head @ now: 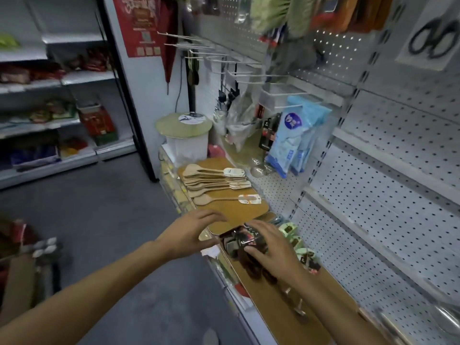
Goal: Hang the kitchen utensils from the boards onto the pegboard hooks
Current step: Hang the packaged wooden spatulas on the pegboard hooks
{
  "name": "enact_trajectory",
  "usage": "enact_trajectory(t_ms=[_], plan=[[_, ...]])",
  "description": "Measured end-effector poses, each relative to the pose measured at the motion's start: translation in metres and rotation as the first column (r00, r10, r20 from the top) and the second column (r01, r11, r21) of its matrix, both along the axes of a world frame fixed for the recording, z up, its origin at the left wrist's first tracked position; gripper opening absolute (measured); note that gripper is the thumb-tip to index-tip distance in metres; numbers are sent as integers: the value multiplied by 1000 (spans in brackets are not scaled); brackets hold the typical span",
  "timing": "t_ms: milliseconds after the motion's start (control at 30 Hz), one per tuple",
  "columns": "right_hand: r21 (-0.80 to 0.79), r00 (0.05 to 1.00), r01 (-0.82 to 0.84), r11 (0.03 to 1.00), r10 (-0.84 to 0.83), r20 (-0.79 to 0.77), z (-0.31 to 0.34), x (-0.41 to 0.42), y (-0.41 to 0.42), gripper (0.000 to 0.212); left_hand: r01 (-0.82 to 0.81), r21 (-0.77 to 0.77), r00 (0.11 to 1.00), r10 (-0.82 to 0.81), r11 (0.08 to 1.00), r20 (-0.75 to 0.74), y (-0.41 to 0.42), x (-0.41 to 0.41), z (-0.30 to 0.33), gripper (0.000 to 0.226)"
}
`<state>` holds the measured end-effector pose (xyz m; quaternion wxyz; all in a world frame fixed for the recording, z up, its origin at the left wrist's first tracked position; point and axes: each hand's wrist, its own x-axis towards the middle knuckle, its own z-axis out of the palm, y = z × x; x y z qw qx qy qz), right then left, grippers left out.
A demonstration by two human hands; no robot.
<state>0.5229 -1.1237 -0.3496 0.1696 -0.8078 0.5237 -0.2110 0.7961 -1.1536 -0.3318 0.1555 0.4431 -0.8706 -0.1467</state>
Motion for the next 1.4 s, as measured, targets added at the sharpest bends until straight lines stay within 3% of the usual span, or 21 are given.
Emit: enact_trajectory(t_ms=[133,500,833,1033,1233,1400], plan=[[69,998,4,998,-8,61,-17,24,-64,58,-5,57,999,3,998,33,-62,20,-10,52],[206,999,46,977,-49,11,-57,71,-197,55,14,179,997,-28,984,73,-204,57,-59,48],[352,951,300,887,-306,-41,-140,138,-312,53,152,287,983,-174,946,54,-374,105,-146,47],[485,782,548,681,-623,-9,-224,180,-394,47,142,401,987,-159,905,10,-468,111,-227,48],[701,445,649,294,-895,-37,-326,187,-466,15,35,479,997,-67,877,48,-530,90,-335,44],[736,275,667,113,-956,-102,-390,183,-509,33,8,478,973,-117,878,198,-549,69,-407,53]])
